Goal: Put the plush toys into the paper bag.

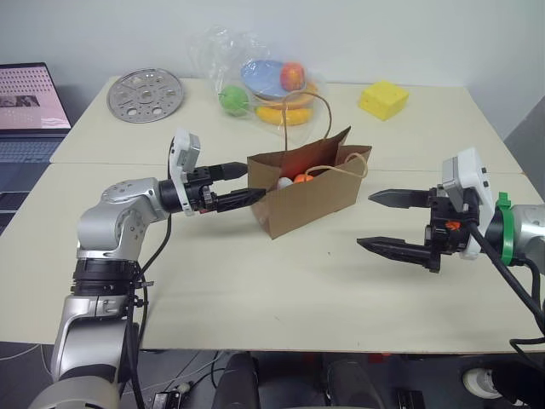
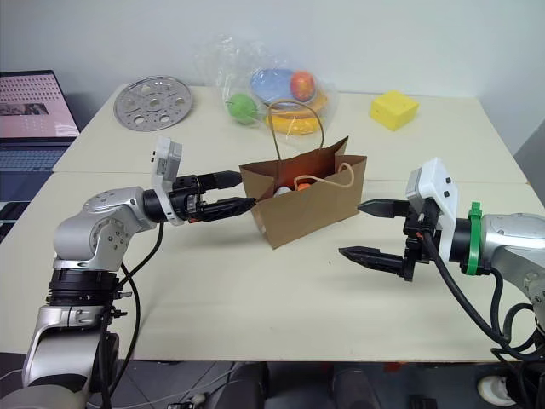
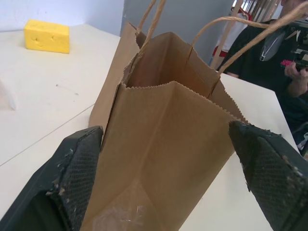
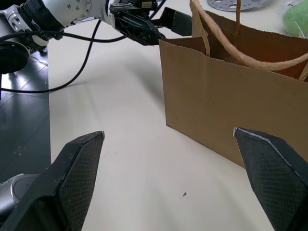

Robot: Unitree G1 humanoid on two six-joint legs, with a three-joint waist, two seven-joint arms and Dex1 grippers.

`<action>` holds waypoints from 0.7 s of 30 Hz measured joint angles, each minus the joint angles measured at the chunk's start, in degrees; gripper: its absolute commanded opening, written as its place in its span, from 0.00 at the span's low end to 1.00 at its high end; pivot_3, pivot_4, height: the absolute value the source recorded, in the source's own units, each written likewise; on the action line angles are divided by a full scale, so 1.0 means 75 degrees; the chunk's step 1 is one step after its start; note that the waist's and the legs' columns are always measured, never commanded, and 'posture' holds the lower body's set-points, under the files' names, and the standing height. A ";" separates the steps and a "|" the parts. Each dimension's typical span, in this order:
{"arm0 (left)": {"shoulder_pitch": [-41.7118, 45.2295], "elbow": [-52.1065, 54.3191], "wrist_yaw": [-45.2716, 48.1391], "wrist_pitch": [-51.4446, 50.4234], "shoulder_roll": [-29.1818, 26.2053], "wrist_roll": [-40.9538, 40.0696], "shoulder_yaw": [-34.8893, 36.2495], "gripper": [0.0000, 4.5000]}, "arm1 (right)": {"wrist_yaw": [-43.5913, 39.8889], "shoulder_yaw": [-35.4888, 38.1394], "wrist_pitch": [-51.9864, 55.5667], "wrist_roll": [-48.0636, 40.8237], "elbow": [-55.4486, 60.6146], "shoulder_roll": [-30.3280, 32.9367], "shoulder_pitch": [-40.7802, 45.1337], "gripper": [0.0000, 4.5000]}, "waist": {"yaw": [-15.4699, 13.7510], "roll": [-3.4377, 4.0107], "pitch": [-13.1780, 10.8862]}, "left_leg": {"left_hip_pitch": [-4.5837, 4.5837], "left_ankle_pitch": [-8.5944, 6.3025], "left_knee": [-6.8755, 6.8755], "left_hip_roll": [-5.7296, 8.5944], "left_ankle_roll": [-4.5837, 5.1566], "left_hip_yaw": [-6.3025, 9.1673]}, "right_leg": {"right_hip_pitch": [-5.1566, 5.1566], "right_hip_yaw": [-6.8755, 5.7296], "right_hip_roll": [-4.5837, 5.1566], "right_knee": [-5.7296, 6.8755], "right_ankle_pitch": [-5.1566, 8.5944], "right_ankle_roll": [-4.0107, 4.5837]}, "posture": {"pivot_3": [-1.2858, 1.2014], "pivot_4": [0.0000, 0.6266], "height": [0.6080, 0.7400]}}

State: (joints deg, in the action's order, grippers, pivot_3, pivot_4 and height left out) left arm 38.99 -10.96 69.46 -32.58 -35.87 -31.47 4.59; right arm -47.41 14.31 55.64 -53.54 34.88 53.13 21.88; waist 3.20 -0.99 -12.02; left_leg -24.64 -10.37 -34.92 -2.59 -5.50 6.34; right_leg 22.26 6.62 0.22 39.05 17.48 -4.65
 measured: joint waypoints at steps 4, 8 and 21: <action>0.0001 -0.0086 0.0219 0.0030 -0.0204 0.0030 -0.0029 0.99 | -0.0004 -0.0007 0.0000 -0.0024 -0.0033 0.0027 0.0009 1.00 | 0.0000 0.0000 0.0000 | 0.0000 0.0000 0.0001 0.0000 0.0000 0.0000 | 0.0000 0.0000 0.0000 0.0000 0.0000 0.0000 | 0.52 0.24 1.00; 0.0010 -0.0140 0.0433 0.0078 -0.0275 0.0074 -0.0100 0.99 | -0.0007 -0.0050 -0.0001 -0.0081 -0.0075 0.0040 0.0032 1.00 | 0.0000 0.0000 0.0000 | 0.0000 0.0000 0.0001 0.0000 0.0000 0.0000 | 0.0000 0.0000 0.0000 0.0000 0.0000 0.0000 | 0.52 0.24 1.00; -0.0066 -0.0104 -0.0482 0.0784 0.0807 0.0522 -0.0344 0.99 | 0.0036 -0.0262 -0.0005 -0.0161 -0.0064 0.0048 0.0150 1.00 | -0.0031 0.0000 0.0000 | 0.0000 0.0000 -0.0001 0.0000 0.0000 0.0001 | -0.0001 0.0000 0.0000 0.0001 0.0000 0.0000 | 0.52 0.24 1.00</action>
State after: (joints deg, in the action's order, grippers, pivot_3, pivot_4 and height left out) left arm 38.49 -11.74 65.84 -26.71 -29.81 -27.56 2.01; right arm -47.14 12.35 55.60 -54.75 34.40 53.49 23.01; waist 2.97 -0.99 -12.02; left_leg -24.65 -10.37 -34.93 -2.59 -5.50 6.34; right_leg 22.25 6.62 0.22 39.06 17.47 -4.65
